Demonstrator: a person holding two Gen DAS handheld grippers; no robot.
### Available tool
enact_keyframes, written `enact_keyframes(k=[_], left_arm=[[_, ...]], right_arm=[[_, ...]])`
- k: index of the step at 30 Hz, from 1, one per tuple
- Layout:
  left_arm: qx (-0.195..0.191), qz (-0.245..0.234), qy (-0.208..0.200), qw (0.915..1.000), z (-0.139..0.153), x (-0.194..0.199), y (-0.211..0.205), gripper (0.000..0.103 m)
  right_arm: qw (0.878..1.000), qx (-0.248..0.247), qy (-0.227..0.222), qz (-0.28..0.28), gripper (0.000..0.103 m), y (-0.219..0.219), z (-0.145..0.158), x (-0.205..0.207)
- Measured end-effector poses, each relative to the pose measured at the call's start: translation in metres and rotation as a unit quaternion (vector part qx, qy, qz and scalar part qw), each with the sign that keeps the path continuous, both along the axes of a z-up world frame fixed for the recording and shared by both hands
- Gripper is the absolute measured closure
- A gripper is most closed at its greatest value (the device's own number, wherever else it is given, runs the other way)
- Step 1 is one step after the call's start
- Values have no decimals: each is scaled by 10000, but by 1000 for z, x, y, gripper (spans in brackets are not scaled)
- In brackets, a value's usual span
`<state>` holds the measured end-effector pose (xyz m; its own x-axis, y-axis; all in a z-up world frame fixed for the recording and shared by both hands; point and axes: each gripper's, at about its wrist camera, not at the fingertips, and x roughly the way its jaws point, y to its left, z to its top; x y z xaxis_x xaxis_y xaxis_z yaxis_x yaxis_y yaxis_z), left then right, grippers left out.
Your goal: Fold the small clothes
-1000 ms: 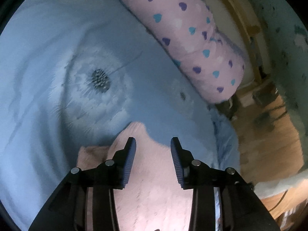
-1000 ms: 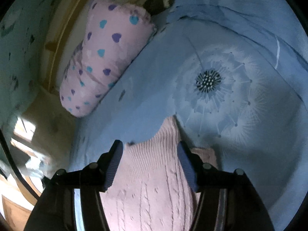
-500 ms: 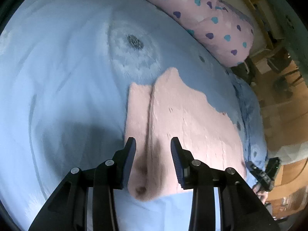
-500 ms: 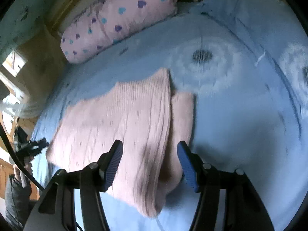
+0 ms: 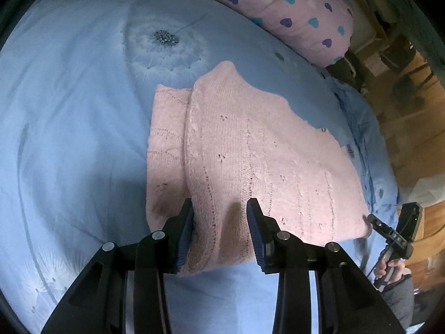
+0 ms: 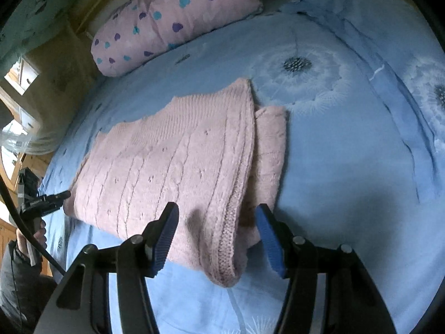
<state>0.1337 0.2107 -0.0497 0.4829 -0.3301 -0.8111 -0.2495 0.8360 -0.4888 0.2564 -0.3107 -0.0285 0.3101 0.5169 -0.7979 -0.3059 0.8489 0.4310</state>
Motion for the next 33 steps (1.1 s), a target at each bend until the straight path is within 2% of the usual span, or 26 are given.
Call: enact_keyframes(k=[1, 2, 3, 8, 15, 21, 23, 24, 25, 26, 28, 30, 33], left_arm=[[83, -6, 8, 10000, 0, -1, -1, 82], [177, 20, 25, 9998, 0, -2, -1, 92], [240, 57, 44, 9997, -1, -4, -1, 96], [234, 162, -64, 9996, 1, -18, 5, 101], [238, 79, -175, 9995, 5, -43, 0, 102], [331, 29, -160, 9993, 4, -52, -6, 102], [310, 63, -172, 9994, 5, -54, -5, 101], [325, 72, -161, 9993, 5, -54, -5, 101], [320, 96, -137, 9993, 4, -52, -4, 101], [230, 153, -112, 9996, 3, -51, -2, 101], [-14, 276, -96, 9996, 3, -50, 3, 101], [-129, 346, -180, 9992, 8, -50, 4, 101], [10, 321, -361, 9988, 19, -47, 0, 101]], right_arm=[[10000, -3, 2, 29, 66, 2, -1, 0], [10000, -57, -12, 56, 75, 3, -1, -2], [9999, -109, -44, 55, 88, 3, -1, -3], [9999, -80, -145, 11, 94, -3, 3, -12], [9977, -494, -382, 262, 97, 0, 15, -31], [9981, -536, -240, 200, 97, -9, 8, -32], [9983, -484, -239, 201, 95, -10, 9, -33], [9984, -491, -231, 184, 89, -11, 9, -32], [9987, -449, -214, 138, 77, -14, 8, -30], [9993, -329, -163, 86, 70, -19, 8, -28], [9999, -41, -119, -1, 45, -29, 7, -25], [9995, 230, -33, -221, 31, -45, 6, -19], [9965, 684, 247, -416, 29, -62, -8, -7]])
